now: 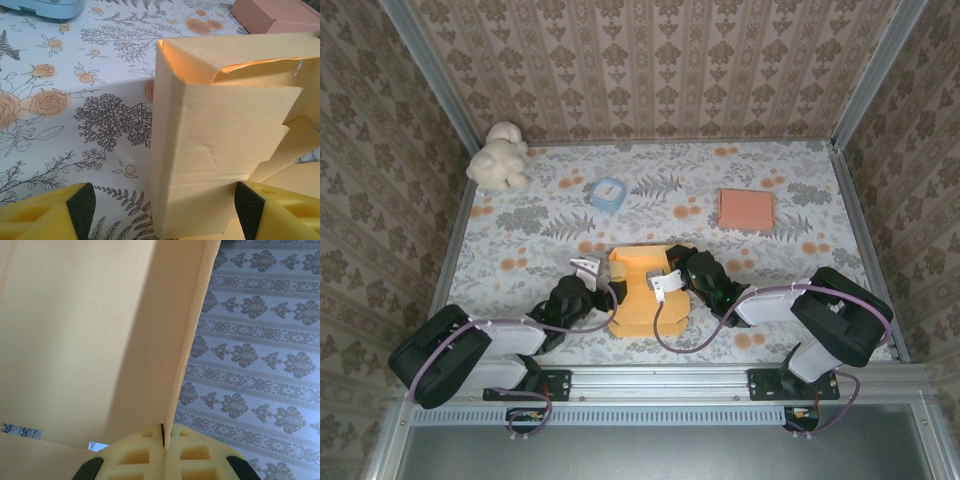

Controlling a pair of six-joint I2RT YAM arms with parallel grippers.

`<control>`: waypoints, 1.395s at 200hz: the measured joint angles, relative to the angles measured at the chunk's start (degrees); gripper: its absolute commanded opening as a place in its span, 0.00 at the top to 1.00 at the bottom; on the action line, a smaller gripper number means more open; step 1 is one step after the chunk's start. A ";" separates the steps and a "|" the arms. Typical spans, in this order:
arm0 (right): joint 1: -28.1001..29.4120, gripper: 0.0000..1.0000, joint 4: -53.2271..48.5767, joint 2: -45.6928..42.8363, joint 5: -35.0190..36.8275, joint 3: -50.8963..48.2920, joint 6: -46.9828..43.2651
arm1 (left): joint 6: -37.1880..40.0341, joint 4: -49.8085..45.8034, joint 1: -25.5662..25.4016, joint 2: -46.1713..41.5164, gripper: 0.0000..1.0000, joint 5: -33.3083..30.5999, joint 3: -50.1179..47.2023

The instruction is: Fold the paper box

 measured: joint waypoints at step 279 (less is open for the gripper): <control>0.07 1.00 0.85 0.04 0.83 0.11 0.04 | -0.02 4.63 -8.96 18.75 0.50 -20.28 11.15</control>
